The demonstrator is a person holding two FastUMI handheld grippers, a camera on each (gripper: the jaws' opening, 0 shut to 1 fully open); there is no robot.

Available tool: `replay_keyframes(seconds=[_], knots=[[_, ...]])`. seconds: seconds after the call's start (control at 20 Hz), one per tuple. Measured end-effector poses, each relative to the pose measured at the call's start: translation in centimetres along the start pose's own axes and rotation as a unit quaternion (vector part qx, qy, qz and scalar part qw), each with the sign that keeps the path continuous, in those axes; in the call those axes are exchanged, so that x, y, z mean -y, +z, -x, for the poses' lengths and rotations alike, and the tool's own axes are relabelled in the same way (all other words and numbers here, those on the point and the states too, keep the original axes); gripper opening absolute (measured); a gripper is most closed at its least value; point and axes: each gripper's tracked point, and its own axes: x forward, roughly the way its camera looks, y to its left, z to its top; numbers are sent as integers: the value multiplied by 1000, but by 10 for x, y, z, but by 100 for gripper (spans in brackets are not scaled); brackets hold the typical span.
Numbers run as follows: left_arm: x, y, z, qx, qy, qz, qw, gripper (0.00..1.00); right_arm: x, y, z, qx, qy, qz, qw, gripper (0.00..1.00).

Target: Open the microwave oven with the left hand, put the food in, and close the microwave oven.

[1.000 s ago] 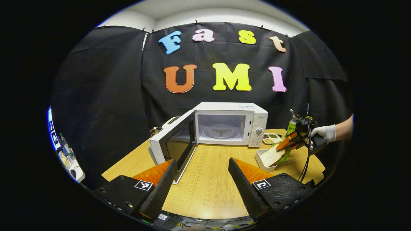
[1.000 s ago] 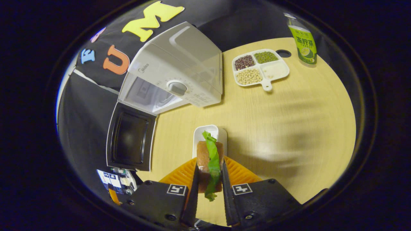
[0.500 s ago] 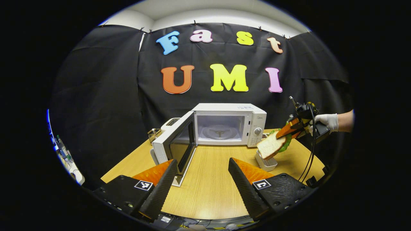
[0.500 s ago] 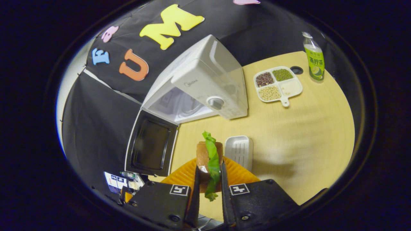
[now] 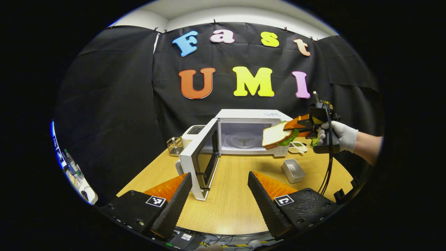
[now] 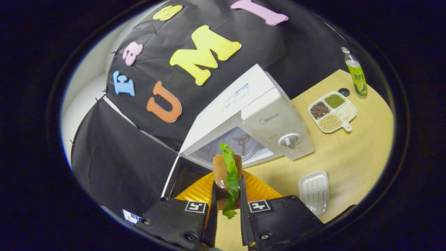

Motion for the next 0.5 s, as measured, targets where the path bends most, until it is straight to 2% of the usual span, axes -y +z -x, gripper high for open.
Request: replay_keyframes(seconds=[0.2, 0.4, 0.5], knots=[[-10, 18, 1, 9, 17, -12, 1000, 96, -4, -10, -50, 74, -25, -27, 997, 31], [-2, 28, 1, 12, 9, -19, 1000, 97, 3, -22, -102, 119, -41, -95, 988, 31], [0, 32, 2, 13, 2, -28, 1000, 97, 7, -19, -124, 146, -52, -103, 983, 31]])
